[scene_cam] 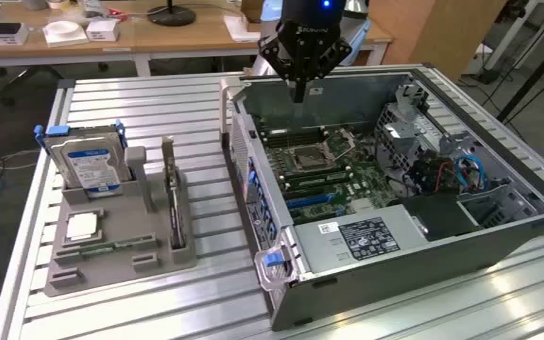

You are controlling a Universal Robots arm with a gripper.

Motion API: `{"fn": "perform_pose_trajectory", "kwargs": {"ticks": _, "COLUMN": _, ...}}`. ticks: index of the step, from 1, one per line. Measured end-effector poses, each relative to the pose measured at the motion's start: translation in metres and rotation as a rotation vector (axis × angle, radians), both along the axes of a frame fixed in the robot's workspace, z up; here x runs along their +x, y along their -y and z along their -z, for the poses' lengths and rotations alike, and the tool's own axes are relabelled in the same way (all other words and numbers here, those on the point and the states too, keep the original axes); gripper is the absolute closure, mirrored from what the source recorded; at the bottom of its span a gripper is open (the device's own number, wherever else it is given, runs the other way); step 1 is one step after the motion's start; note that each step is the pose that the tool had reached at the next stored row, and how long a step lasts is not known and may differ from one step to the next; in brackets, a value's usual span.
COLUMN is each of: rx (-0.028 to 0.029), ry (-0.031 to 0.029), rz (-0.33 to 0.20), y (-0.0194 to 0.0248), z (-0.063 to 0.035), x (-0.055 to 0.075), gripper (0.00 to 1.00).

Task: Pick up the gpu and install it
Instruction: 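Reach for the gpu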

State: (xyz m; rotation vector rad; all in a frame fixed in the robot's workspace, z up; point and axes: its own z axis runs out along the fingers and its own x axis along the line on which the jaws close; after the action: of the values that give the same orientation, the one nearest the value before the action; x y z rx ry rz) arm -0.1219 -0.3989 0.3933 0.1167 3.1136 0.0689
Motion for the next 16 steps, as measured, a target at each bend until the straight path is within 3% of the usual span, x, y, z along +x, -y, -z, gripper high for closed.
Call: {"fn": "perform_pose_trajectory", "kwargs": {"ticks": 16, "rx": -0.0001, "ry": 0.0007, "rz": 0.0, "y": -0.0001, "z": 0.0, "x": -0.0007, "gripper": 0.89}}
